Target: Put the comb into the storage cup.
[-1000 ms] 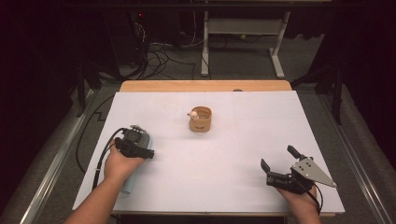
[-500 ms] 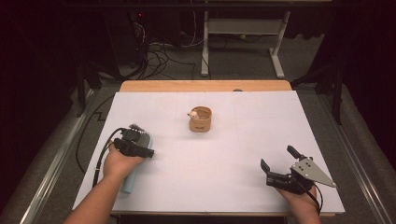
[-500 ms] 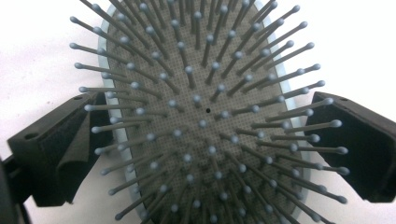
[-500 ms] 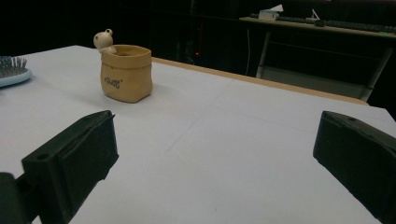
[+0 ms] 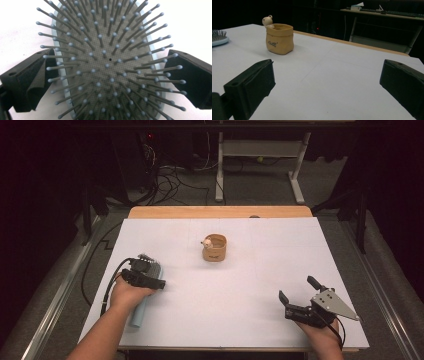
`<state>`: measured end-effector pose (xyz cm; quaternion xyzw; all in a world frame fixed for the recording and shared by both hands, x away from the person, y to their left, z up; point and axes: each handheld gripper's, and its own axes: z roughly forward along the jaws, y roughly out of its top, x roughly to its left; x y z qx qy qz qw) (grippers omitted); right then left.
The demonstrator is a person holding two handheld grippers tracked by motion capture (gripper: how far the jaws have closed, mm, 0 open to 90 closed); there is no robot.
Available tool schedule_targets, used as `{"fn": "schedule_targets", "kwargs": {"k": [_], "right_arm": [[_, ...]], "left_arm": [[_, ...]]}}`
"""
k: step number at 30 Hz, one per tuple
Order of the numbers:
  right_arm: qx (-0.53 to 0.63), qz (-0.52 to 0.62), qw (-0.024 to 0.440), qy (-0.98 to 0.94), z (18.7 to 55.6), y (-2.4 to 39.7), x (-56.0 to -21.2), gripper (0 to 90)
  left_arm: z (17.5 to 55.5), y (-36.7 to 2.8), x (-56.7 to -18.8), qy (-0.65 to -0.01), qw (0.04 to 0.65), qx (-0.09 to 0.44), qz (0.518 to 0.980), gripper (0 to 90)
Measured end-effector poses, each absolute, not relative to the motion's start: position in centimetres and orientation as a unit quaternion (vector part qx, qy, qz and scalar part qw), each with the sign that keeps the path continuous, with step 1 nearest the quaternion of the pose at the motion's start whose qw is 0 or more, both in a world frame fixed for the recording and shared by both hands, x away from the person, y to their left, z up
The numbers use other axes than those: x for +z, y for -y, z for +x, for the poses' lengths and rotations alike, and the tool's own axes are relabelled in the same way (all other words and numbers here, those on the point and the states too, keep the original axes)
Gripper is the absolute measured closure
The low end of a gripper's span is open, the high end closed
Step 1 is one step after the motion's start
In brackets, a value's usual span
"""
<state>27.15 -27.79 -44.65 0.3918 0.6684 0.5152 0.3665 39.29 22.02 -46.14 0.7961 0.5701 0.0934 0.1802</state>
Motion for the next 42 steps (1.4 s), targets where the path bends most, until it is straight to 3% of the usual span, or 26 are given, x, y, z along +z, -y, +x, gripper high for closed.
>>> {"fn": "schedule_targets", "kwargs": {"k": [8,15,24,42], "right_arm": [[0.514,0.391,0.367,-0.670,27.17,27.77,-44.69,0.3],[0.514,0.390,0.366,-0.671,27.20,27.68,-44.74,0.3],[0.514,0.390,0.366,-0.671,27.23,27.66,-44.75,0.3],[0.515,0.392,0.367,-0.668,27.18,27.77,-44.65,0.3]], "left_arm": [[39.33,-22.03,-46.06,-0.572,0.178,0.091,0.796,2.0],[39.15,-22.15,-45.72,-0.572,0.180,0.097,0.794,13.7],[39.17,-21.95,-45.56,-0.579,0.175,0.096,0.791,18.1],[39.24,-21.83,-45.30,-0.578,0.171,0.095,0.792,20.8]]}}
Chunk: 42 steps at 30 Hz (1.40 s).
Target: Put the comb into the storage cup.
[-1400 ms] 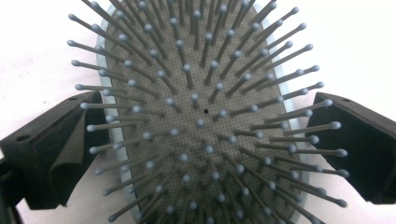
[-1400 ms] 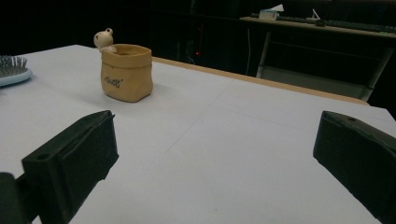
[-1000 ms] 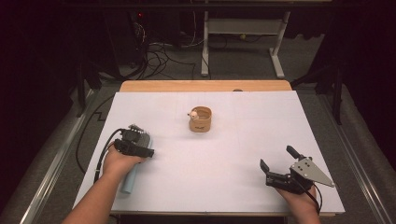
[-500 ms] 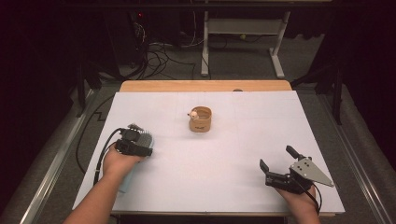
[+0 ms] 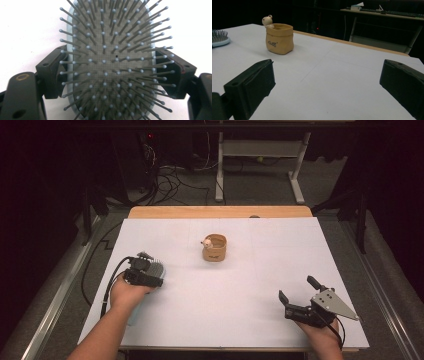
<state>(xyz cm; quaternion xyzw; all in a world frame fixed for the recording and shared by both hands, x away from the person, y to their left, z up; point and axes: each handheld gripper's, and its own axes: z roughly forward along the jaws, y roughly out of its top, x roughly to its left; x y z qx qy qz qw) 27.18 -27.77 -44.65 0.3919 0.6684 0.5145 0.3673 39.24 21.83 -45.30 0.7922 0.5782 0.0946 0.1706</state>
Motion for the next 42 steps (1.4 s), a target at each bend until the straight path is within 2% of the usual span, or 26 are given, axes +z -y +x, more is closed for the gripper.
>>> {"fn": "schedule_targets", "kwargs": {"k": [13,25,34,42], "right_arm": [[0.515,0.391,0.369,-0.668,27.2,27.8,-44.6,0.3],[0.516,0.392,0.369,-0.666,27.2,27.8,-44.6,0.3],[0.516,0.391,0.369,-0.666,27.2,27.8,-44.6,0.3],[0.515,0.391,0.369,-0.667,27.2,27.8,-44.6,0.3]], "left_arm": [[38.8,-21.8,-44.8,-0.558,0.178,0.103,0.804,21.0],[38.0,-22.3,-43.5,-0.543,0.227,0.111,0.801,21.0],[37.1,-22.7,-42.4,-0.533,0.294,0.112,0.785,21.0],[36.3,-22.4,-41.7,-0.515,0.331,0.134,0.779,20.9]]}}
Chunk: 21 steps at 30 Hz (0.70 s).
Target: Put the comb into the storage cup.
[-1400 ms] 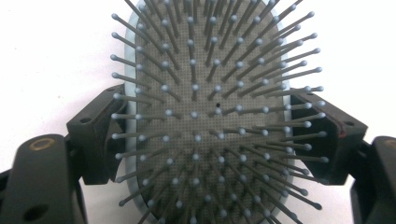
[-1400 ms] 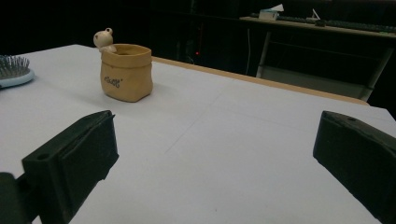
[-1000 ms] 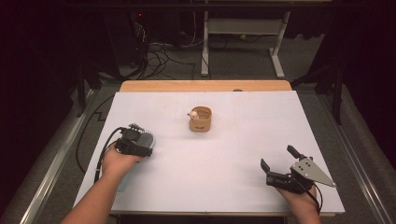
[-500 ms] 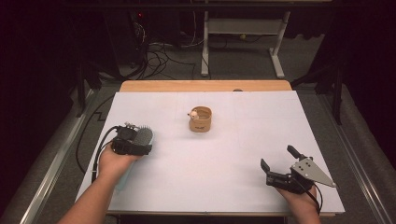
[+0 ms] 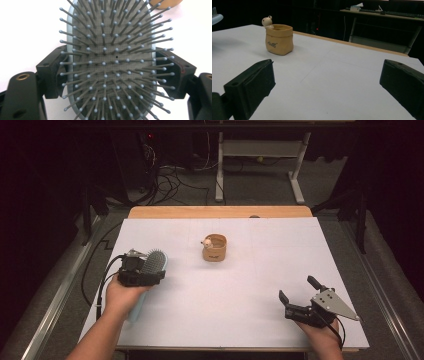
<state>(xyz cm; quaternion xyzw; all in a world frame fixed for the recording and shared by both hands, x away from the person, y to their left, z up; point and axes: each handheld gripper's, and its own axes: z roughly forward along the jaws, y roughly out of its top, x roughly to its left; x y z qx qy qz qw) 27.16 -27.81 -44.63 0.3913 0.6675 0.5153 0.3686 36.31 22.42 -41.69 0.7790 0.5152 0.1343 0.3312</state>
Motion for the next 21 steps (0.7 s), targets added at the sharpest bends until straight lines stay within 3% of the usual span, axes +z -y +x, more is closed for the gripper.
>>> {"fn": "schedule_targets", "kwargs": {"k": [21], "right_arm": [[0.515,0.391,0.371,-0.667,27.1,27.7,-44.6,0.3]], "left_arm": [[34.7,-22.8,-41.2,-0.495,0.388,0.182,0.756,20.9]]}}
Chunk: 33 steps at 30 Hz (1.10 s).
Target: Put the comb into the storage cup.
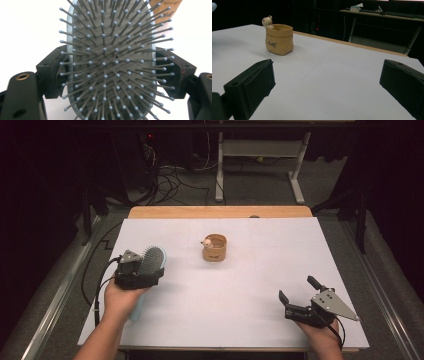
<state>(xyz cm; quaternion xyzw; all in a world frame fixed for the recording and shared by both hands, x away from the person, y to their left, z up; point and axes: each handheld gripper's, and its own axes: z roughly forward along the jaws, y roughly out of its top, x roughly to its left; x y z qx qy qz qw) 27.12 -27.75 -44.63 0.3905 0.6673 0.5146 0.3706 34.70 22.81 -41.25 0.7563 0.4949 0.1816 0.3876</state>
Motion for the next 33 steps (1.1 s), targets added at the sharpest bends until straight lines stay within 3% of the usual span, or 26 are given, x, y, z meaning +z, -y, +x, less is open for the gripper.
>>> {"fn": "schedule_targets", "kwargs": {"k": [21,33], "right_arm": [[0.510,0.391,0.374,-0.669,27.1,27.6,-44.7,0.3],[0.509,0.392,0.376,-0.668,27.1,27.7,-44.7,0.3]], "left_arm": [[33.9,-24.1,-42.2,-0.494,0.450,0.196,0.717,20.9],[33.1,-23.8,-42.4,-0.464,0.477,0.201,0.718,20.8]]}}
